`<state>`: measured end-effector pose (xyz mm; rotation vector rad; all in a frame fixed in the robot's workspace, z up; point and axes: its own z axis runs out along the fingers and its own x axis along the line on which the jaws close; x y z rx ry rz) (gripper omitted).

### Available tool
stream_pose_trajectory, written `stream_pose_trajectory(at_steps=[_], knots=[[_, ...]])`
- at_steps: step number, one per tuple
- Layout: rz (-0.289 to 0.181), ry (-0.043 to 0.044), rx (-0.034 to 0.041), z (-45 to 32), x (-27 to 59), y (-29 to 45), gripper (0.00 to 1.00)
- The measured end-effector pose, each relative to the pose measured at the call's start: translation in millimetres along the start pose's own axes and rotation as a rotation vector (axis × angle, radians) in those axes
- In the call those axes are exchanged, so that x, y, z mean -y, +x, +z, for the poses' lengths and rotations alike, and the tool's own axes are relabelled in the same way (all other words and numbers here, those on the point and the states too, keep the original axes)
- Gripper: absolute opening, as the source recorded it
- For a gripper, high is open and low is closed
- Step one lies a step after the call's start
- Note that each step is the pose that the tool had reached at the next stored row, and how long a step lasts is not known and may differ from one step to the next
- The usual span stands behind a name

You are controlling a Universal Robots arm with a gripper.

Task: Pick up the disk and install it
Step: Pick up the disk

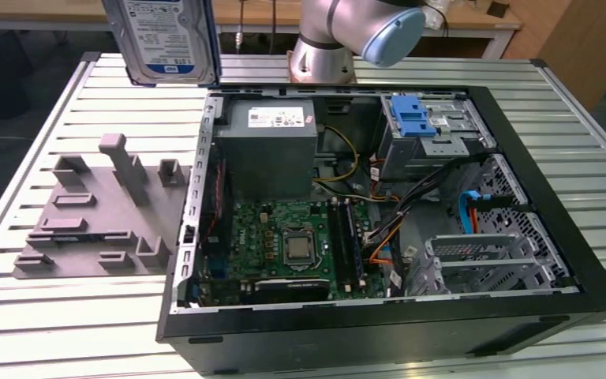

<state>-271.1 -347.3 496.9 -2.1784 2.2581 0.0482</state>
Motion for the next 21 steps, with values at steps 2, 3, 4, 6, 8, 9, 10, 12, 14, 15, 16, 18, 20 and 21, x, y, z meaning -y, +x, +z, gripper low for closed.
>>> stream_pose_trajectory(at_steps=[2, 3, 4, 6, 8, 9, 10, 12, 14, 15, 16, 18, 20, 21], knots=[[0.000, 0.0000, 0.0000, -0.1, 1.6, -0.1, 0.36], [0.000, 0.0000, -0.0001, -0.1, 2.5, -0.1, 0.36], [0.000, 0.0000, 0.0000, -0.1, 3.5, -0.1, 0.36], [0.000, 0.0000, -0.0001, -0.1, 5.3, -0.2, 0.36], [0.000, 0.0000, 0.0000, -0.2, 7.1, -0.3, 0.36], [0.000, 0.0000, 0.0000, -0.2, 8.0, -0.3, 0.36], [0.000, 0.0000, 0.0000, -0.2, 8.6, -0.2, 0.36], [0.000, 0.0000, 0.0001, -0.2, 9.7, 1.0, 0.36], [0.000, 0.0001, 0.0000, -0.3, 11.4, 4.2, 0.36], [0.000, 0.0001, 0.0001, -0.4, 12.2, 6.0, 0.36], [0.000, 0.0000, 0.0000, -0.4, 13.1, 7.9, 0.36], [0.000, 0.0000, 0.0001, -0.5, 14.6, 11.8, 0.36], [0.000, 0.0000, 0.0000, -0.7, 16.0, 15.8, 0.36], [0.000, 0.0000, 0.0000, -0.7, 16.6, 17.9, 0.36]])
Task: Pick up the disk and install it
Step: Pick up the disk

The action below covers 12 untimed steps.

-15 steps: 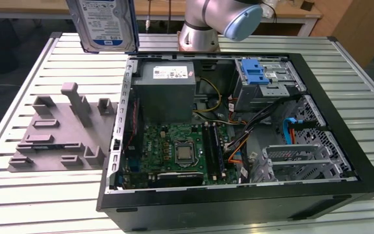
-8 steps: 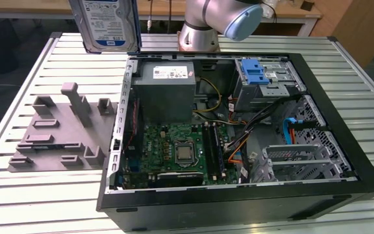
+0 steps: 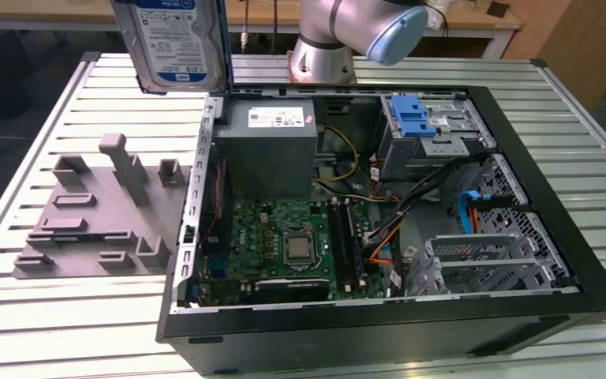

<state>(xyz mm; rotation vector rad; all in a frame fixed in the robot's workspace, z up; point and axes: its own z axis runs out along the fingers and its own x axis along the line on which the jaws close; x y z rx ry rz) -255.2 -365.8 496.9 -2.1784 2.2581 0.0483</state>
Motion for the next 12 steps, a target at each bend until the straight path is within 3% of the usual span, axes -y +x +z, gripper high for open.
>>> stream_pose_trajectory(at_steps=[6, 12], knots=[[0.000, 0.0000, 0.0000, -0.4, 5.1, 11.1, 0.36], [0.000, 0.0000, 0.0000, -0.6, 17.2, 12.3, 0.36]])
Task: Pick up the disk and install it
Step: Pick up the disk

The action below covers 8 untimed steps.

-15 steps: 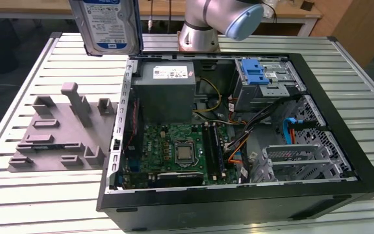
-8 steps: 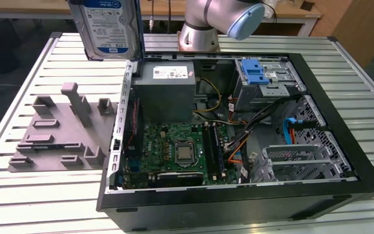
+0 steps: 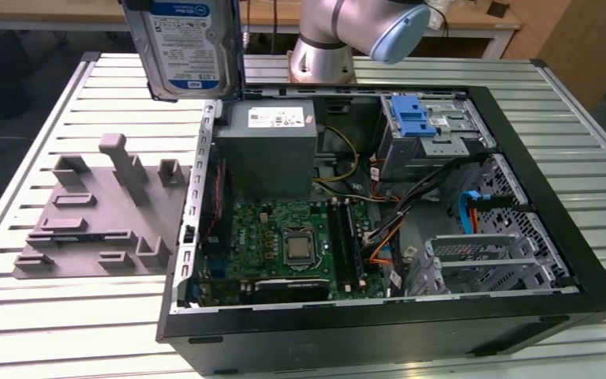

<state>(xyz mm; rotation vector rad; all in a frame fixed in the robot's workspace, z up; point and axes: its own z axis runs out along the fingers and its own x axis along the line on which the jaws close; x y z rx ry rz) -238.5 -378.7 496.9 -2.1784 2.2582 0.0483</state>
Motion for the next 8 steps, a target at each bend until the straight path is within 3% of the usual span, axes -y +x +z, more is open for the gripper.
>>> stream_pose_trajectory(at_steps=[8], knots=[[0.000, 0.0000, 0.0000, -0.3, 13.2, -0.5, 0.36]])
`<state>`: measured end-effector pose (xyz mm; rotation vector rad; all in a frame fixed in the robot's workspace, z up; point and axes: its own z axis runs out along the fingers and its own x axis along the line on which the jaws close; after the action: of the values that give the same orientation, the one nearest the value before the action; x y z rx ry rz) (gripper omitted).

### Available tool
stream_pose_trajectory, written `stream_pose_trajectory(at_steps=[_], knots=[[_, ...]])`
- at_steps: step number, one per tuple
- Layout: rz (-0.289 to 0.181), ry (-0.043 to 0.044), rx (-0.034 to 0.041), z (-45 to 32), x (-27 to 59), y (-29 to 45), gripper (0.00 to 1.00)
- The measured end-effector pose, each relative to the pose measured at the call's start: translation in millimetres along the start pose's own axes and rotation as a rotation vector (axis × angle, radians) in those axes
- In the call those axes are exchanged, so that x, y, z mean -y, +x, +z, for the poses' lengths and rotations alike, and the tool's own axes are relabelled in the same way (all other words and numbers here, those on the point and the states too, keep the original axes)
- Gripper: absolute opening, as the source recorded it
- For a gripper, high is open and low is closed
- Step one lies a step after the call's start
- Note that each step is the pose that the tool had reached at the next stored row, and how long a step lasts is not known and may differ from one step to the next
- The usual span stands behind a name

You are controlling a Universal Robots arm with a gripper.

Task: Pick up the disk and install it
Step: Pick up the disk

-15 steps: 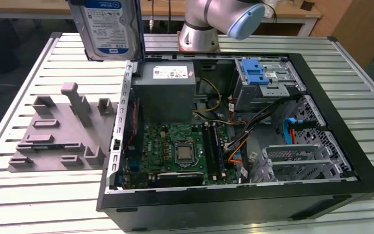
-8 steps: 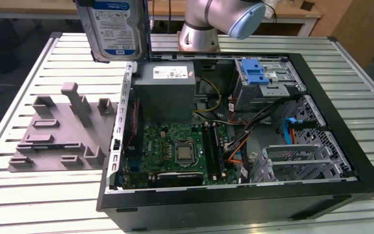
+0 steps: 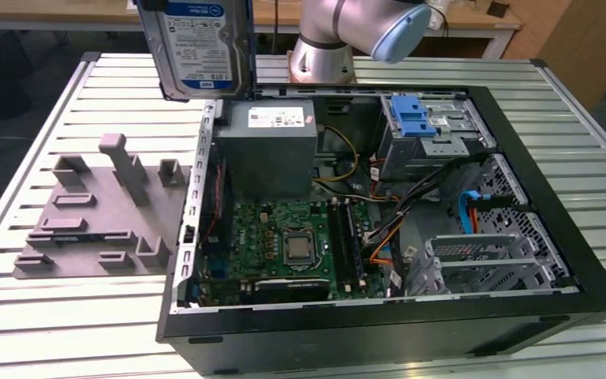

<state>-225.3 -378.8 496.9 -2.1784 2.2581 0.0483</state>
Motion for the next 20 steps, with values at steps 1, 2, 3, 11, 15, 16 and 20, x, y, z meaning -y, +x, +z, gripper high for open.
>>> stream_pose_trajectory(at_steps=[1, 2, 3, 11, 15, 16, 20], knots=[[0.000, 0.0000, 0.0000, 0.0, 1.5, -0.1, 0.36], [0.000, 0.0000, 0.0000, -0.1, 3.0, -0.1, 0.36], [0.000, -0.0001, -0.0001, -0.1, 4.4, -0.2, 0.36], [0.000, 0.0000, 0.0000, -0.3, 15.1, -0.5, 0.36], [0.000, 0.0000, 0.0000, -0.4, 22.0, -0.8, 0.36], [0.000, 0.0000, 0.0000, -0.4, 23.9, -0.9, 0.36], [0.000, 0.0000, 0.0000, -0.6, 31.8, -1.2, 0.36]])
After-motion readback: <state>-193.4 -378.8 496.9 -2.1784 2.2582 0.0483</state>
